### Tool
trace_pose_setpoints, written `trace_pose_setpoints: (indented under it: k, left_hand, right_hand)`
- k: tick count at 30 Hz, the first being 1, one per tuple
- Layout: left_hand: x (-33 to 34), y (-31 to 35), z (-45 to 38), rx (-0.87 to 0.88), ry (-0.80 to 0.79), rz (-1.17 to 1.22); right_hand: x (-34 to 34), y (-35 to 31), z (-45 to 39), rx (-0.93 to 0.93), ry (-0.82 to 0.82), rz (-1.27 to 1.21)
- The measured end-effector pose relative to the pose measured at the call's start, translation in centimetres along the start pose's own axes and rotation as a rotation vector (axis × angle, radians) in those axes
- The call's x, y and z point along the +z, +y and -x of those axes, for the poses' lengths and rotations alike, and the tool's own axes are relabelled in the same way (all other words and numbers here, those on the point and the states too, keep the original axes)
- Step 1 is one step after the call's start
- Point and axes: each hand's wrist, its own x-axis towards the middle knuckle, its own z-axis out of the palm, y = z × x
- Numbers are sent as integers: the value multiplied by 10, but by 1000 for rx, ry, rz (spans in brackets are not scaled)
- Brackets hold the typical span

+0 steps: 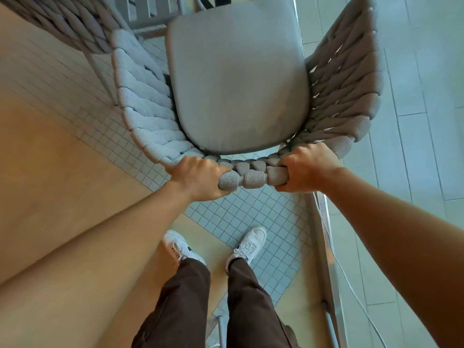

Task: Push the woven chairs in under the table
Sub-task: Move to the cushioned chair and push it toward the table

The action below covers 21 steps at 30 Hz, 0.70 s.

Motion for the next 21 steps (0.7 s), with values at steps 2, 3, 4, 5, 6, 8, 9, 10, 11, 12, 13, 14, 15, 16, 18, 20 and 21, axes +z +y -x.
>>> trace_pose_setpoints:
  k: [2, 3, 4, 5, 6, 8, 9, 10, 11, 12, 13, 14, 15, 16, 18, 20, 21]
  left_hand:
    - [-4, -9, -5, -1, 17, -3]
    - [-6, -14, -8, 4, 22, -3]
    - [-8, -18, -9, 10, 28, -2]
    - [-10, -22, -10, 19, 39, 3]
    - [-10, -25, -10, 29, 50, 5]
    - [-9, -29, -10, 46, 63, 8]
    - [-7, -30, -9, 50, 74, 11]
    - [-4, -29, -9, 56, 83, 14]
    - [-2, -27, -9, 64, 79, 14]
    - [1, -25, -9, 73, 62, 9]
    - [4, -24, -7, 81, 40, 1]
    - [7, -23, -5, 89, 17, -5]
    - [10, -24, -3, 99, -1, -8]
    - [12, -24, 0, 111, -13, -7]
    - [14, -26, 5, 131, -23, -6]
    - [14, -30, 6, 139, -14, -4]
    - [13, -34, 6, 144, 0, 8]
  right_hand:
    - [-4, 1, -11, -3, 15, 9]
    - [-5, 2, -16, 2, 27, 20]
    - [-4, 2, -20, 8, 41, 30]
    - [-3, 2, -23, 15, 54, 35]
    - [-2, 1, -25, 22, 64, 33]
    - [2, -2, -26, 48, 80, 9]
    - [4, -3, -25, 69, 90, -6]
    - [7, -3, -23, 91, 97, -17]
    - [10, -4, -21, 110, 98, -24]
    - [13, -5, -18, 122, 100, -27]
    - [17, -7, -15, 129, 102, -26]
    - [21, -9, -12, 133, 102, -24]
    - [25, -11, -9, 136, 102, -22]
    - [28, -14, -7, 138, 101, -22]
    - [30, -20, -3, 136, 110, -19]
    - [30, -23, -4, 134, 135, -4]
    - [29, -23, -6, 136, 154, -1]
